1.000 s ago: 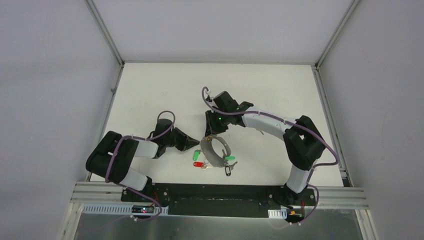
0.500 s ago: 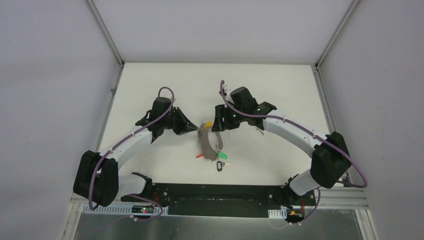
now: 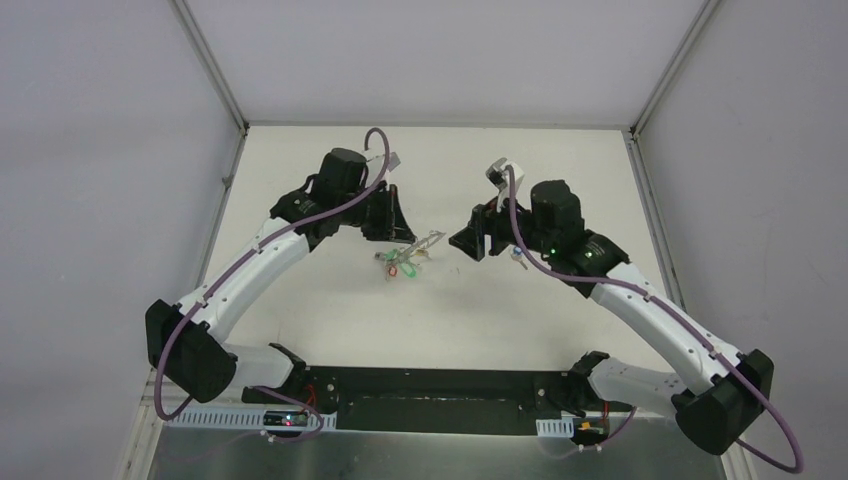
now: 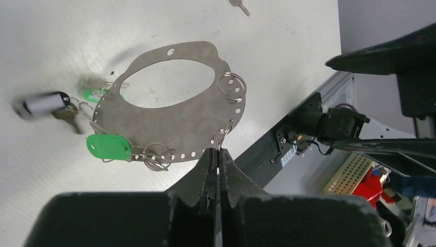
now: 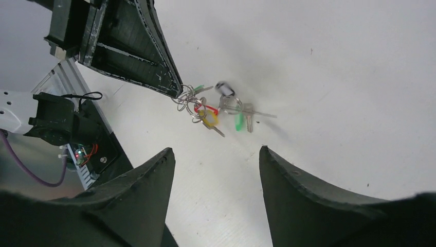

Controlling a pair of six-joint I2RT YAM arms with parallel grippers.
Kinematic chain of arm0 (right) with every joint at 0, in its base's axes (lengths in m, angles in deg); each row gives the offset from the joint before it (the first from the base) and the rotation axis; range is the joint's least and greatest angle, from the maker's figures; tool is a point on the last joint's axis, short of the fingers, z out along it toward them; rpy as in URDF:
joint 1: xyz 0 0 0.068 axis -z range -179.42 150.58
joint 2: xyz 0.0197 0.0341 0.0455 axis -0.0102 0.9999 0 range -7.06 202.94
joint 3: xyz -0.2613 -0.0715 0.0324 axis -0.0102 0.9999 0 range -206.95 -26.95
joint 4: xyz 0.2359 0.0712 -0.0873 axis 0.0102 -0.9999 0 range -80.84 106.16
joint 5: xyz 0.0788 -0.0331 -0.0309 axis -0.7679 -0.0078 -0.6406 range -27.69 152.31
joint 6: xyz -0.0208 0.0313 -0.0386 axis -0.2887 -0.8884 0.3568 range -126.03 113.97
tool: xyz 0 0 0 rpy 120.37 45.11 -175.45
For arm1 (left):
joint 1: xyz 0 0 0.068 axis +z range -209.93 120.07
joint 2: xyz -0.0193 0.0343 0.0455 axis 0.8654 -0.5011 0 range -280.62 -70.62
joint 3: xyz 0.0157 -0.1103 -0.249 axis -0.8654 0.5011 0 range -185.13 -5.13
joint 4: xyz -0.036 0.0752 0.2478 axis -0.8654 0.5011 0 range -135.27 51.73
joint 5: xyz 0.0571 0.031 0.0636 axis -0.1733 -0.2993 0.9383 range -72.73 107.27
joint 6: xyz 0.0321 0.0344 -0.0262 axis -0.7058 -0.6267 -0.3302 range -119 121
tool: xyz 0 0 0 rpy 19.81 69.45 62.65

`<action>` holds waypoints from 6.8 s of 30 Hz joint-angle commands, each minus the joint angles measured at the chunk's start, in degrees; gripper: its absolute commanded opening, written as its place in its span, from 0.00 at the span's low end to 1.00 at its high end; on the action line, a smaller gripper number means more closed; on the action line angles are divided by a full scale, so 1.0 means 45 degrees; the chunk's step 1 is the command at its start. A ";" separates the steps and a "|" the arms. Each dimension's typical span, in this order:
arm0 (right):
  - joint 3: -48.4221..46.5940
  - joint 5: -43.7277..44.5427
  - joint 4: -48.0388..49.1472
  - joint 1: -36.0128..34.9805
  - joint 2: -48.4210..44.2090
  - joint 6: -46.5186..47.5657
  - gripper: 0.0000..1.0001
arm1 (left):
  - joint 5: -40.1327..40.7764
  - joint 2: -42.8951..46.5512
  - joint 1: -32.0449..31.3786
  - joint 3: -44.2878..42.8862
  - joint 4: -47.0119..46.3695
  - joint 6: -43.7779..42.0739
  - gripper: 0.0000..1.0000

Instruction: Put the keys on the keyring

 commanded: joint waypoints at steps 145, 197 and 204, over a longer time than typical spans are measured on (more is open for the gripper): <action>0.4862 -0.2076 0.6055 -0.1337 -0.3323 -0.2428 0.00 | 0.0728 0.4658 -0.4711 0.3748 -0.5568 -1.0201 0.36; 0.4811 -0.1032 0.4947 -0.1243 -0.3838 0.0074 0.00 | 0.2845 0.2449 -0.4705 0.2314 -0.2924 0.3893 0.41; 0.4812 -0.1012 0.4947 -0.1231 -0.3779 0.0067 0.00 | 0.2740 0.2315 -0.4703 0.2446 -0.3625 0.4169 0.24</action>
